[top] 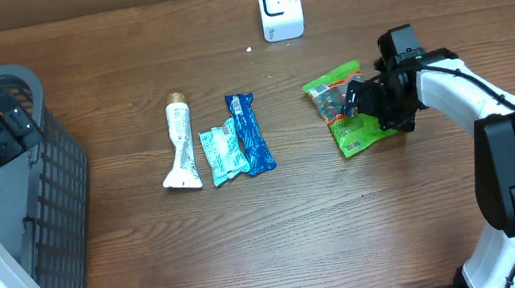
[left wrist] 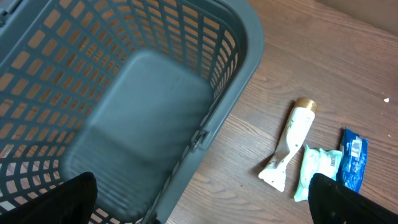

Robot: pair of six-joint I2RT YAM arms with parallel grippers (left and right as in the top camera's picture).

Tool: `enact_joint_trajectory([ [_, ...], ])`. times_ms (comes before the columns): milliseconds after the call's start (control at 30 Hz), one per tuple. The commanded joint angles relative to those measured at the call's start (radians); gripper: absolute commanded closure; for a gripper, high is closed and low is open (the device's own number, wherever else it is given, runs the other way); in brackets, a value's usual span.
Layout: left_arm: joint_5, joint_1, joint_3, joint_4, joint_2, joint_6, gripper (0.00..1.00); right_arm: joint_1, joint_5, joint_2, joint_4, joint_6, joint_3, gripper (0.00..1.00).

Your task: Scan the item barcode

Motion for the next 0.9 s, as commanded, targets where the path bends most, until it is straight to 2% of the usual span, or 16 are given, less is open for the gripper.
enact_joint_trajectory([
  [0, 0.005, 0.005, 0.014, 0.002, 0.002, -0.014, 0.01, 0.018, 0.054, -0.007, 0.023, -0.236, -0.008, 0.0],
  [333, 0.005, 0.005, 0.014, 0.002, 0.002, -0.014, 0.0, 0.022, 0.101, -0.064, -0.12, -0.638, 0.158, 0.0],
  [467, 0.005, 0.005, 0.014, 0.002, 0.002, -0.014, 0.0, 0.025, -0.064, -0.057, -0.122, -0.751, 0.146, 0.0],
  [867, 0.005, 0.005, 0.014, 0.002, 0.002, -0.014, 0.0, 0.056, 0.109, 0.087, -0.048, -0.76, 0.086, 0.0],
])
